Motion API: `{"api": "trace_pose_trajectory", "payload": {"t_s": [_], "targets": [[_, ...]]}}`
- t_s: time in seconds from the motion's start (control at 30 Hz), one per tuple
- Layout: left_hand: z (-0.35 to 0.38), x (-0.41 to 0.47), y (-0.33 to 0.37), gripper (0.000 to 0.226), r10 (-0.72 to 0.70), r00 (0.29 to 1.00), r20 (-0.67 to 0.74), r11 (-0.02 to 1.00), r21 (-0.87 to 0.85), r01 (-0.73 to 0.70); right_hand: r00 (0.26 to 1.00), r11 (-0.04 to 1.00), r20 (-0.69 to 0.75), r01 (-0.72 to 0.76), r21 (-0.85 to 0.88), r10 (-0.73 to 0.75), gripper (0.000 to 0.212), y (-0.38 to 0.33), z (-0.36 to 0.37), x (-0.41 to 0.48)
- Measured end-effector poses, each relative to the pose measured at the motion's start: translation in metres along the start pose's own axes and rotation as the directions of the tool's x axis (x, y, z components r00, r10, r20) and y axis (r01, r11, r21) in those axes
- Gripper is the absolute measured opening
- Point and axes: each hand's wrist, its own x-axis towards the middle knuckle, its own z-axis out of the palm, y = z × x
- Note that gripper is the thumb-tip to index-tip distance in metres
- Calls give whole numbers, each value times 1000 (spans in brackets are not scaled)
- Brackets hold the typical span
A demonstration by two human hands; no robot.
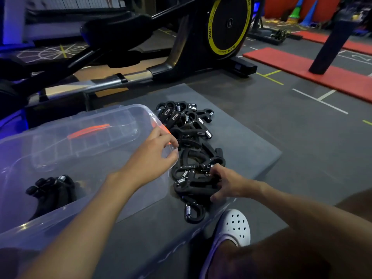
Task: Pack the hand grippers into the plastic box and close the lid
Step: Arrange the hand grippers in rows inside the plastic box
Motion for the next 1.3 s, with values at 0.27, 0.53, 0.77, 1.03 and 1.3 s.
{"api": "trace_pose_trajectory", "payload": {"t_s": [0.27, 0.53, 0.77, 1.03, 1.3], "targets": [[-2, 1, 1, 9, -9, 1000, 11, 1000, -8, 9, 977, 993, -195, 104, 62, -90, 70, -17, -39, -16], [-4, 9, 14, 9, -44, 987, -157, 999, -34, 39, 860, 934, -386, 356, -16, -334, 67, -65, -101, -57], [-27, 20, 44, 26, -119, 929, -351, 983, -175, 60, 747, 828, -424, 560, -16, -513, 69, -111, -116, -81], [-57, 11, 27, 11, -249, 897, -365, 923, -370, 105, 708, 765, -312, 633, -118, -634, 73, -158, -95, -76], [-90, -14, 5, 12, -230, 829, -510, 920, -393, 14, 747, 757, -268, 648, 88, -609, 103, -198, -79, -51]]}}
